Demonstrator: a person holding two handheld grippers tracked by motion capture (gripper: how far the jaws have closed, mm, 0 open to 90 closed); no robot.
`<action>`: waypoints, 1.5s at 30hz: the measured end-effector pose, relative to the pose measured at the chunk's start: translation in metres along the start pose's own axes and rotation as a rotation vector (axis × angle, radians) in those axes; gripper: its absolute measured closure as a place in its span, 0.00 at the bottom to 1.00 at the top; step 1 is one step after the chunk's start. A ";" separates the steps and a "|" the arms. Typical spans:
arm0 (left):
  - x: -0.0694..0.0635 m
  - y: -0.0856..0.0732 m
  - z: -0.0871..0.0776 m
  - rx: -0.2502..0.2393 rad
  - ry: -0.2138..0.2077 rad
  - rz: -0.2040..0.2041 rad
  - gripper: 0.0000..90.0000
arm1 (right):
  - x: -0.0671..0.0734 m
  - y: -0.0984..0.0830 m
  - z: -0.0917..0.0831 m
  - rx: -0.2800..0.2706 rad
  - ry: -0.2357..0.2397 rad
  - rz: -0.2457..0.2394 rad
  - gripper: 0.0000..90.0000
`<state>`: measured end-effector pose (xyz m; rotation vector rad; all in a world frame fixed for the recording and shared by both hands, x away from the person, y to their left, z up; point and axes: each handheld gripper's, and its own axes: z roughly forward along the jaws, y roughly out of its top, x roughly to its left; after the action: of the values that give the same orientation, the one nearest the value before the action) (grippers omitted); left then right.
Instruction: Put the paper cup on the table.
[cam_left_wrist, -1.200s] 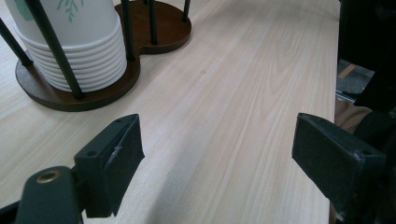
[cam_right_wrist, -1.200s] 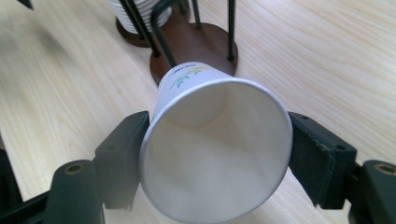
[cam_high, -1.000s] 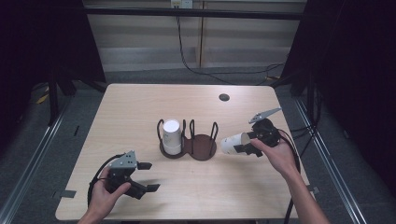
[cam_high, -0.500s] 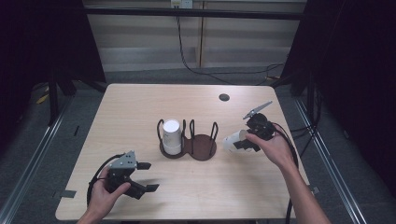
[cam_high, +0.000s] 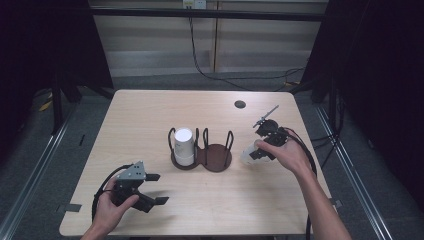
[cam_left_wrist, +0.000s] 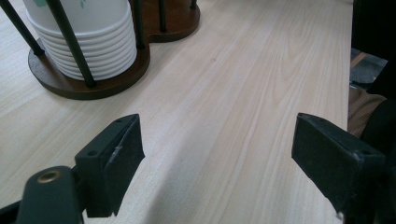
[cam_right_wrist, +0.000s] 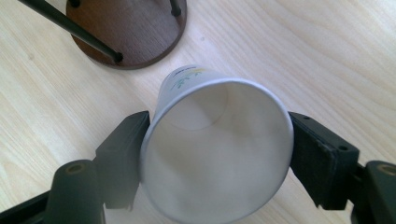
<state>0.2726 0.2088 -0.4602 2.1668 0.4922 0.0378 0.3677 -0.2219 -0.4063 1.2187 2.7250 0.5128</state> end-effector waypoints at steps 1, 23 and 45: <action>0.000 0.000 0.000 -0.004 -0.003 0.000 0.18 | 0.000 0.001 0.001 0.009 -0.003 0.002 0.28; 0.000 0.000 -0.004 -0.011 -0.013 0.015 0.18 | -0.007 0.011 0.010 0.115 -0.076 -0.017 0.26; -0.001 -0.001 -0.003 -0.008 -0.031 0.027 0.18 | -0.003 0.020 0.027 0.101 -0.041 0.000 0.21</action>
<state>0.2707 0.2110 -0.4586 2.1631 0.4445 0.0210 0.3901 -0.2047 -0.4249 1.2376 2.7464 0.3502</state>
